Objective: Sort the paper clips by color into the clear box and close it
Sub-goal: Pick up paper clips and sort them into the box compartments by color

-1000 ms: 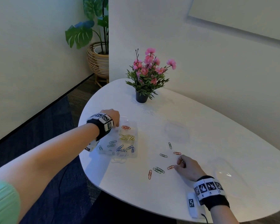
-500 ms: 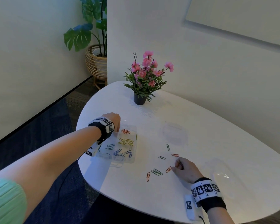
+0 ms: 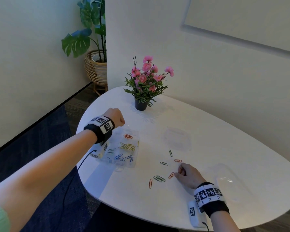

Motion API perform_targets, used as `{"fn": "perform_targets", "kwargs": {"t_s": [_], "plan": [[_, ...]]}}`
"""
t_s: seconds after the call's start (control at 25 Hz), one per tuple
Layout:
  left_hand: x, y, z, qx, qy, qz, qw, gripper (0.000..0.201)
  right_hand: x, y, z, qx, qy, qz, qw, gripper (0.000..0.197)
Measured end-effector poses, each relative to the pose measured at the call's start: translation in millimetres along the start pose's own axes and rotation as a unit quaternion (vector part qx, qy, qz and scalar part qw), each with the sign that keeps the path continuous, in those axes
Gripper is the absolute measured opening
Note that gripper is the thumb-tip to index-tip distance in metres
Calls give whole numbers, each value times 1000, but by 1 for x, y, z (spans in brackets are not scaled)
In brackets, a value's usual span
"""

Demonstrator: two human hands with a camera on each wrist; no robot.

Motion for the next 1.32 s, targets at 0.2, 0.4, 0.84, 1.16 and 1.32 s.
{"fn": "perform_targets", "kwargs": {"t_s": [0.2, 0.4, 0.84, 1.16, 1.32], "plan": [[-12, -16, 15, -38, 1, -17, 999, 36, -3, 2, -2, -4, -5, -2, 1000, 23], [-67, -16, 45, -126, -81, 41, 988, 27, -5, 12, -9, 7, -9, -18, 1000, 11], [-137, -116, 129, -14, -235, -146, 961, 29, 26, 18, -28, -102, -8, -16, 995, 17], [-139, -148, 129, 113, -297, -158, 935, 29, -11, -5, -44, -52, 90, -52, 993, 9], [-137, -147, 133, 117, -289, -140, 940, 22, -8, -8, -46, -78, 74, -61, 992, 13]]}}
Point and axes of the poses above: each hand's wrist, its own x-axis towards the middle knuckle, its own y-axis out of the back of the hand, z = x × y, the point moved 8 cm from there along x, towards the middle knuckle, and after that the axes turned 9 degrees about x, right-handed, at the moved point
